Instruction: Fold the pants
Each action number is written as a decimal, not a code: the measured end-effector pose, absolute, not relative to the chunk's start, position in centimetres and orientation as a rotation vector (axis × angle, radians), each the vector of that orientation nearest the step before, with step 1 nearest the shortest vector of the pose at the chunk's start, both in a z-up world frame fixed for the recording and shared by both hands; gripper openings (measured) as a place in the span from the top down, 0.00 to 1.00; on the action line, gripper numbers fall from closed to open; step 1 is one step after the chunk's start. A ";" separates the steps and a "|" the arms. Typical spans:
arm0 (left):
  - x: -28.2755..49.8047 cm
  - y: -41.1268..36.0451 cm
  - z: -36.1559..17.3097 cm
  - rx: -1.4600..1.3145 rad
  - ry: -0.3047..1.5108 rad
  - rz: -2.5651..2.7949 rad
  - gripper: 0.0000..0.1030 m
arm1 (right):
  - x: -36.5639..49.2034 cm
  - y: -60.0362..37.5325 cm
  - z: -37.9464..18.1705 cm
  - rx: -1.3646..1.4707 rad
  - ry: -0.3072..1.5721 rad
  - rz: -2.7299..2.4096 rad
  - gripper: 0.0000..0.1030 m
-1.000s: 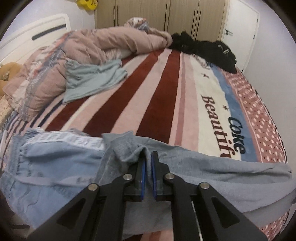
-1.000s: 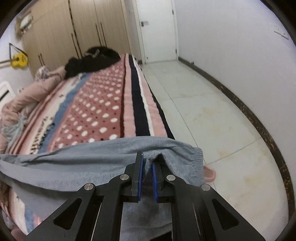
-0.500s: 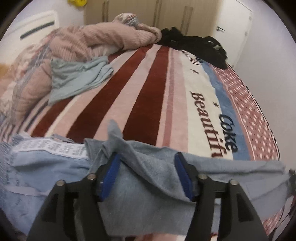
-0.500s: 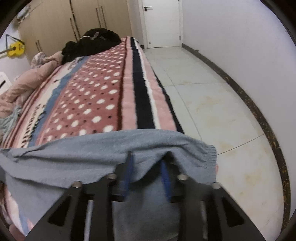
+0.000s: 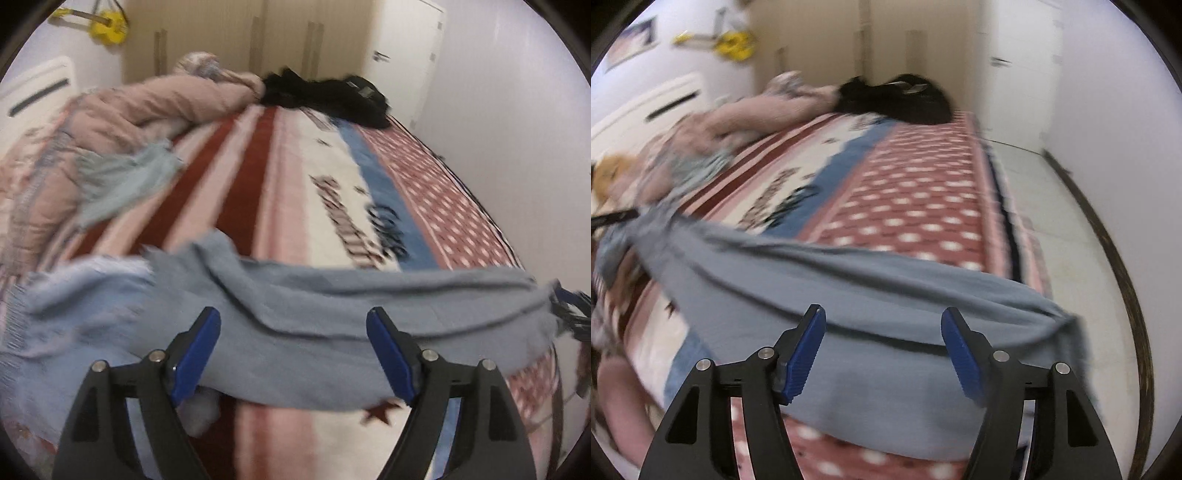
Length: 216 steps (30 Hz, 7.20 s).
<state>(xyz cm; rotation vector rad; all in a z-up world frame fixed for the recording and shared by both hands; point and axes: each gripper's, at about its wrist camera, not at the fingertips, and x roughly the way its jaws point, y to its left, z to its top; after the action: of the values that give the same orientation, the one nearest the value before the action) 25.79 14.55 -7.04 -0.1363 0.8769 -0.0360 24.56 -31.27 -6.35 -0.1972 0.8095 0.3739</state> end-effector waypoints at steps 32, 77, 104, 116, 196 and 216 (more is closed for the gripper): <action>36.1 12.6 -15.9 -0.051 1.023 -0.031 0.24 | 38.2 -22.2 -14.2 -0.297 1.052 0.451 0.89; 32.9 4.6 -11.1 -0.054 0.906 -0.036 0.24 | 33.0 -55.2 -11.2 0.112 1.017 0.072 0.87; 33.1 4.0 -11.5 -0.085 0.903 -0.090 0.24 | 28.7 -61.7 -14.2 0.442 1.011 0.098 0.15; 31.4 4.9 -11.5 -0.070 0.912 -0.045 0.24 | 30.8 -61.8 -15.3 0.465 0.960 -0.024 0.80; 27.0 0.5 -10.4 -0.026 0.698 -0.217 0.97 | 7.9 -33.2 -9.6 0.307 0.673 0.396 0.34; 18.4 9.8 -7.9 -0.139 0.580 -0.207 0.28 | 15.3 -24.5 -8.6 0.134 0.695 0.530 0.24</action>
<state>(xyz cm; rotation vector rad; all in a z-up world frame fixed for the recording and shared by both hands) 18.43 9.80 -7.88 -0.1387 0.5799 -0.2068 15.33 -24.55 -8.57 0.1338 0.6946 0.5301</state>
